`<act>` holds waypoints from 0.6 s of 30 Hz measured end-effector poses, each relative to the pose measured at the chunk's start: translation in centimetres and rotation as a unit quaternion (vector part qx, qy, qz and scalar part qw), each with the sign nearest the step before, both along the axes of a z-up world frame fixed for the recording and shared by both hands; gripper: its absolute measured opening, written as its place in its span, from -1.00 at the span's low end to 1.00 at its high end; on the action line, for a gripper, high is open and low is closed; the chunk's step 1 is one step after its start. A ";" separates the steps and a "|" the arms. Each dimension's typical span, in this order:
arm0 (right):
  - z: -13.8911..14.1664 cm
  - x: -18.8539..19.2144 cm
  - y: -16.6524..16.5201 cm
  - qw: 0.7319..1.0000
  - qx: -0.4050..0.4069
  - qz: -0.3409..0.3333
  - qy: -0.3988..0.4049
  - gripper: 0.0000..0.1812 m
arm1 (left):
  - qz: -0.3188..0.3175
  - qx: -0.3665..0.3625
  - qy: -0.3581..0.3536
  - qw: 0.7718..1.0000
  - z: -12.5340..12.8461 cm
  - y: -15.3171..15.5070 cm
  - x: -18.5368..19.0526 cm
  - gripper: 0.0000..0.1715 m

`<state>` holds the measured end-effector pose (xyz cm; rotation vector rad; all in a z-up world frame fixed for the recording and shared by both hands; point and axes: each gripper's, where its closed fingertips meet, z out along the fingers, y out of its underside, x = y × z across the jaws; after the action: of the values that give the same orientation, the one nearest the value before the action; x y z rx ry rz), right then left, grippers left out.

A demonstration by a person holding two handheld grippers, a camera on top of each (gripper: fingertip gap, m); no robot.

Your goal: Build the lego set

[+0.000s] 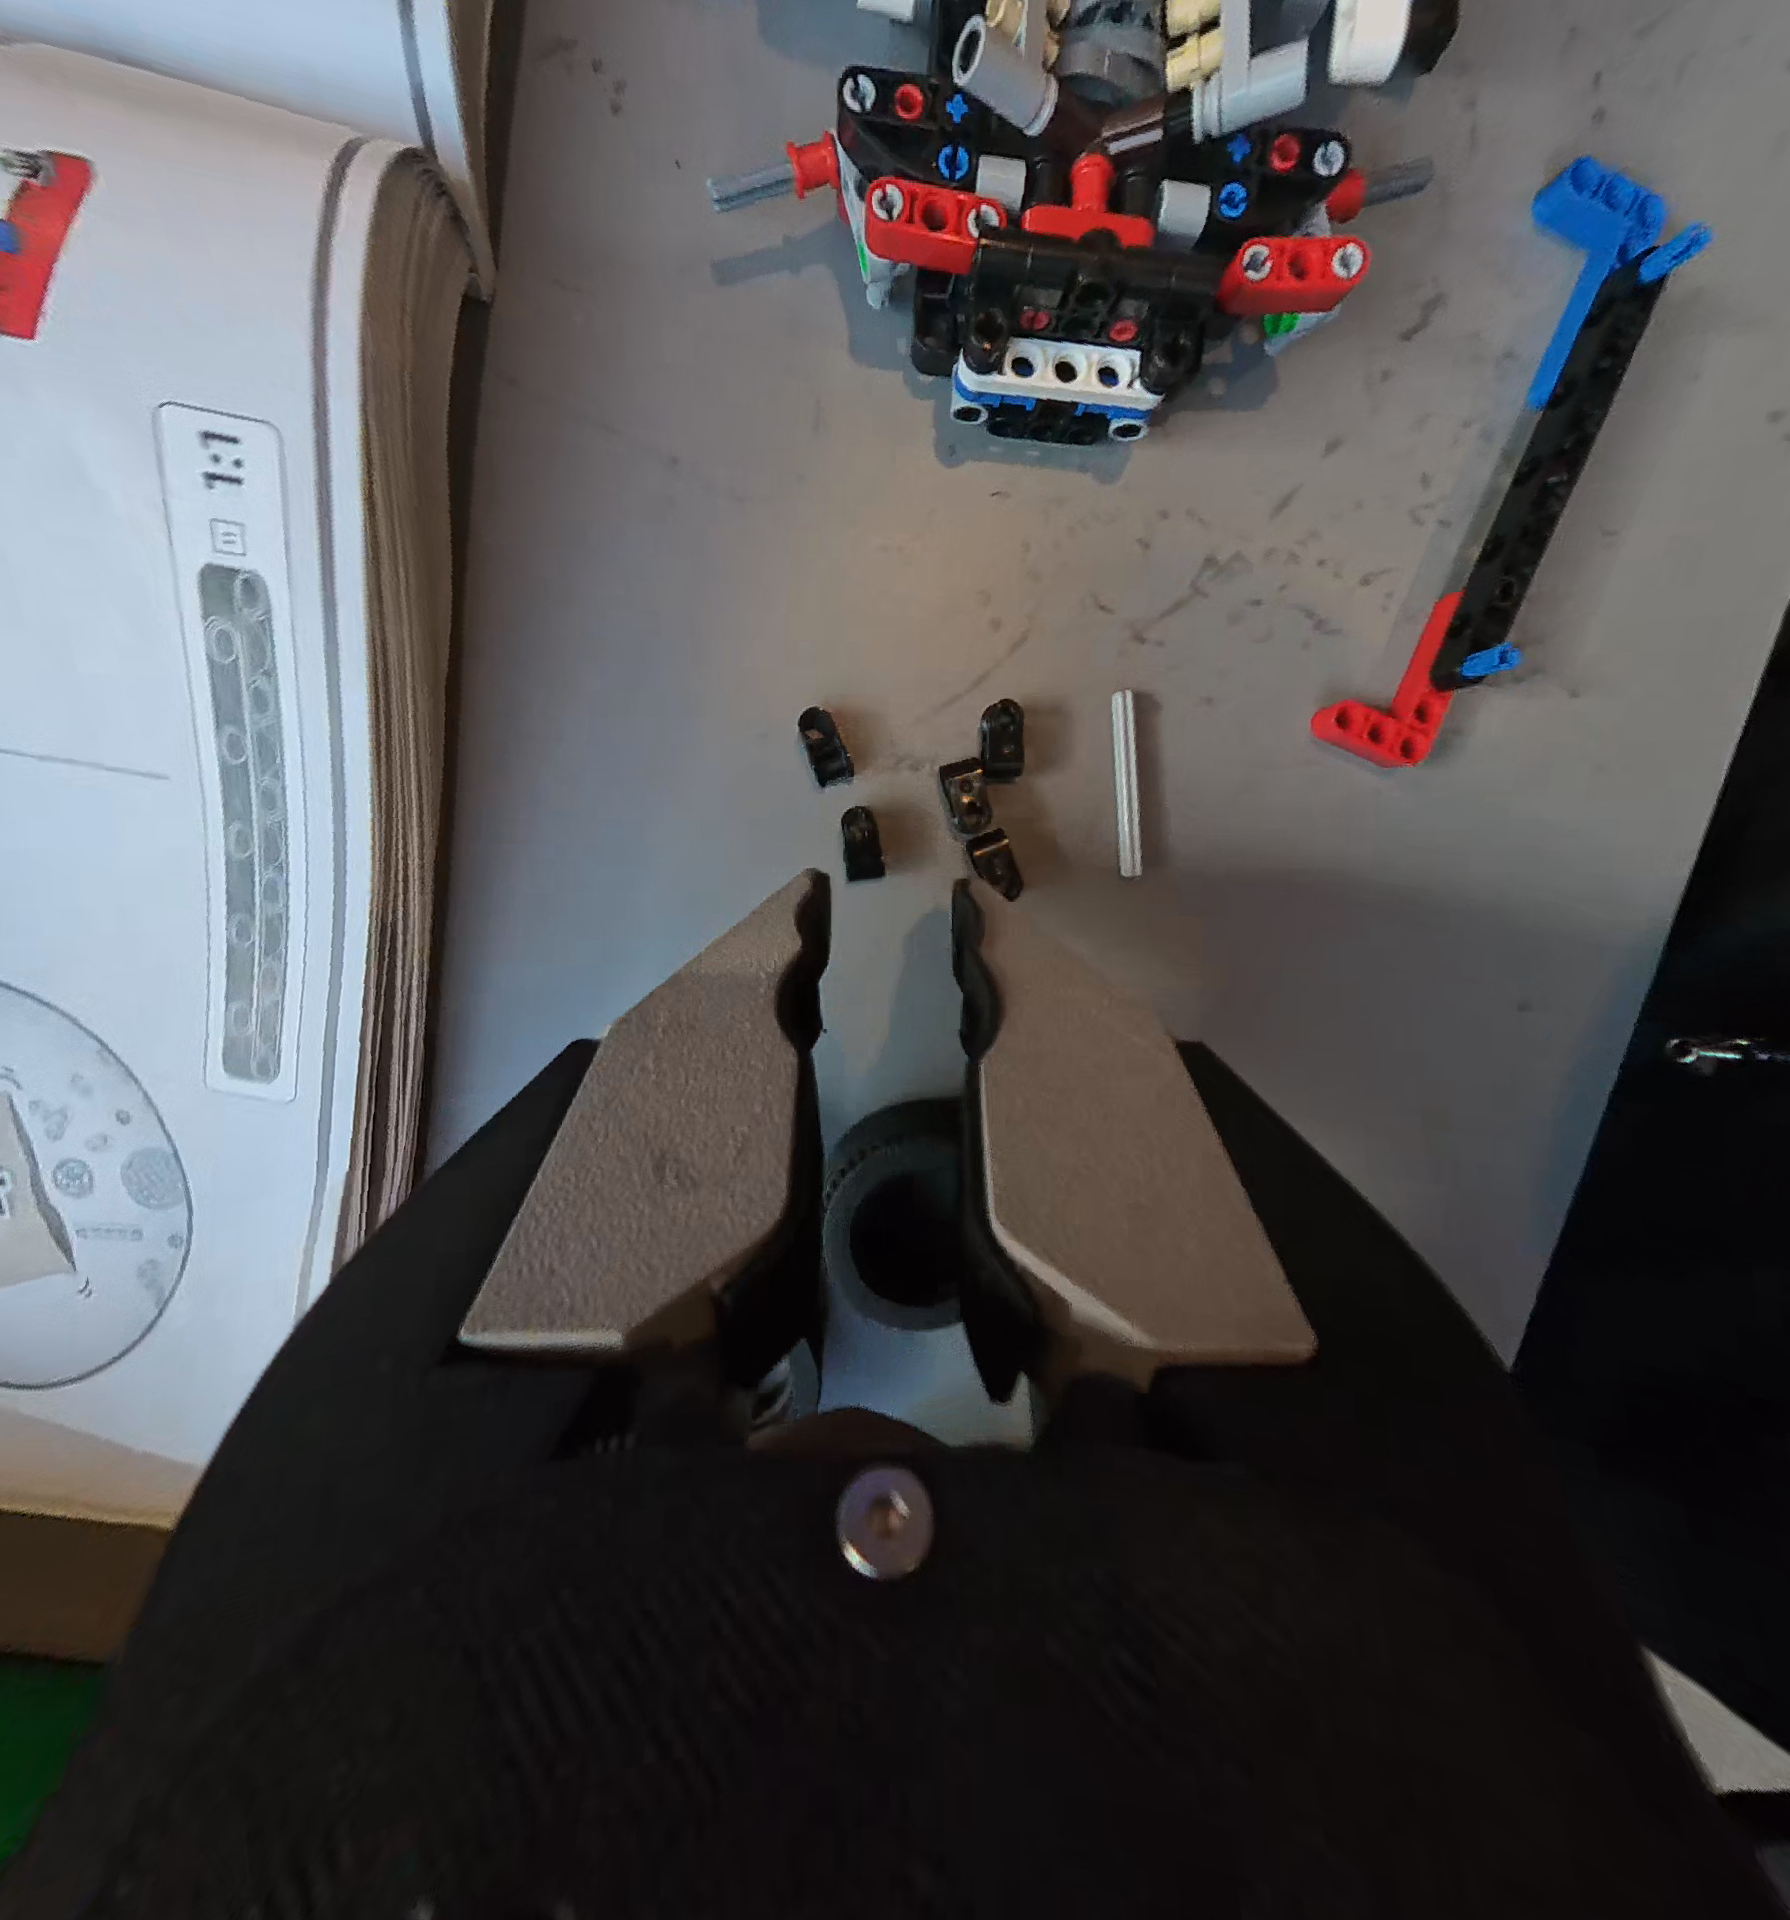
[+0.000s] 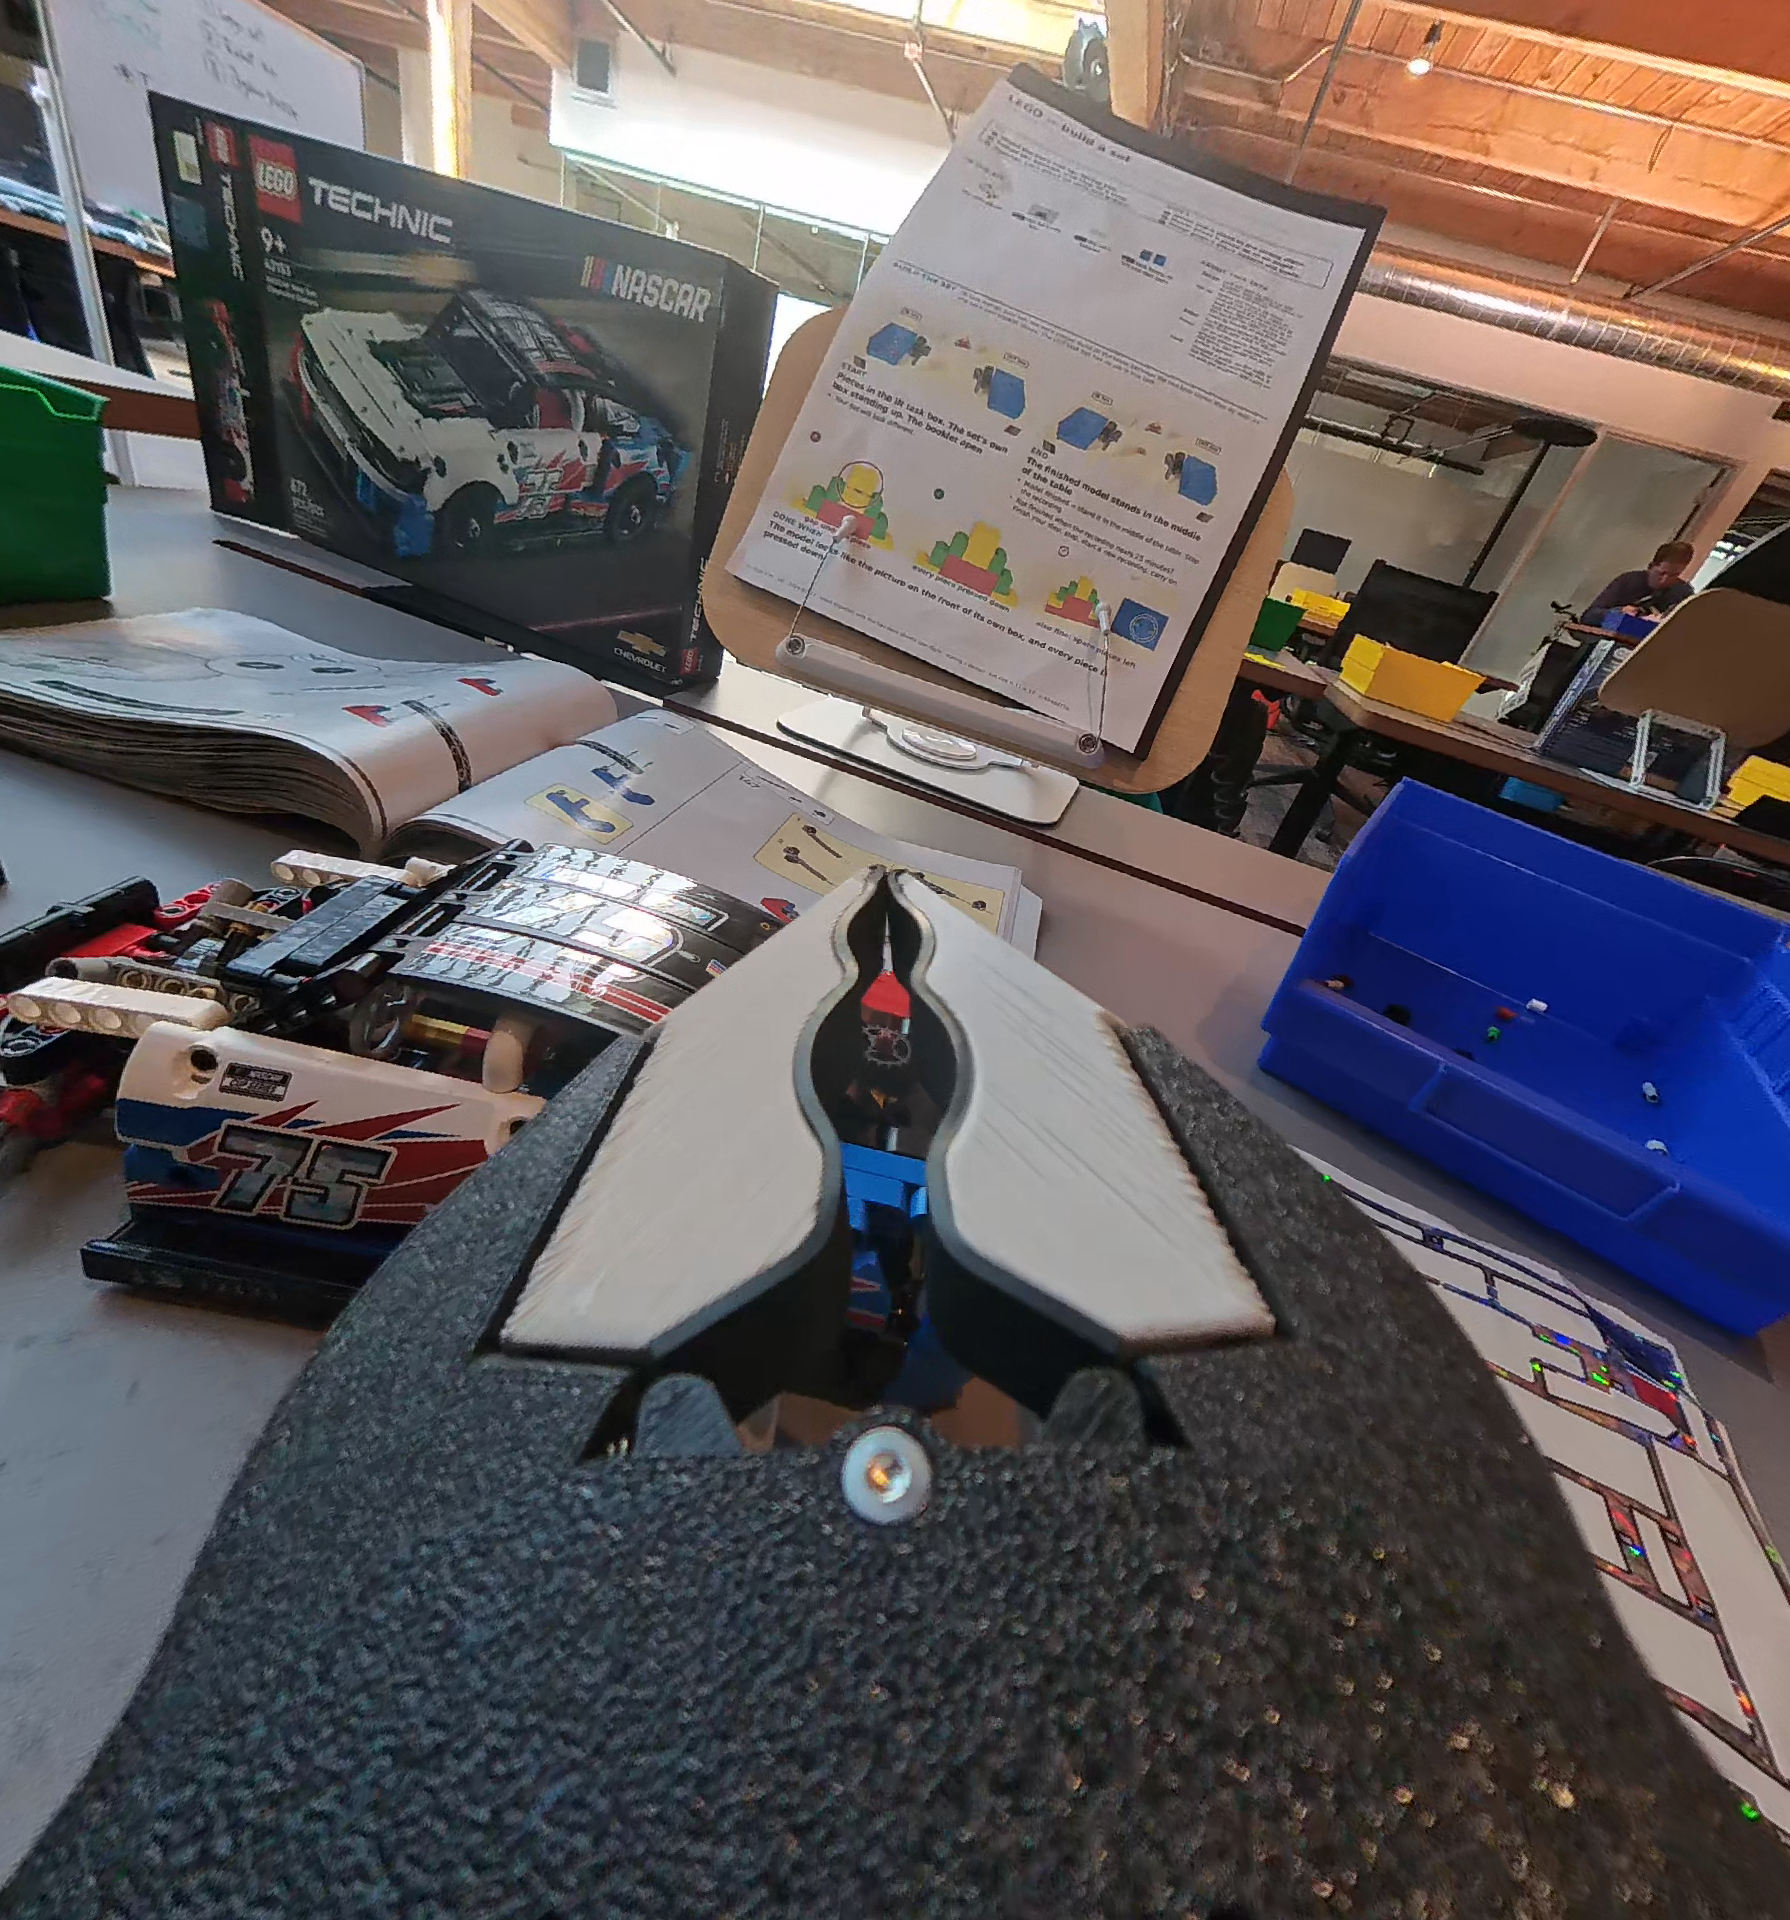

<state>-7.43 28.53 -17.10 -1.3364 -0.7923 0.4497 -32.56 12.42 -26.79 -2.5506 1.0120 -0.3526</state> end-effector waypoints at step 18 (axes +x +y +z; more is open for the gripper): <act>-0.2 -0.1 0.4 1.000 0.006 -0.017 -0.015 -1.00 | 0.184 0.354 -0.162 0.903 6.1 -2.6 0.3 -0.56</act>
<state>-7.49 28.96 -17.29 -1.3461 -0.7939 0.3985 -32.23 9.82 -20.66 -1.8726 0.4035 -0.2299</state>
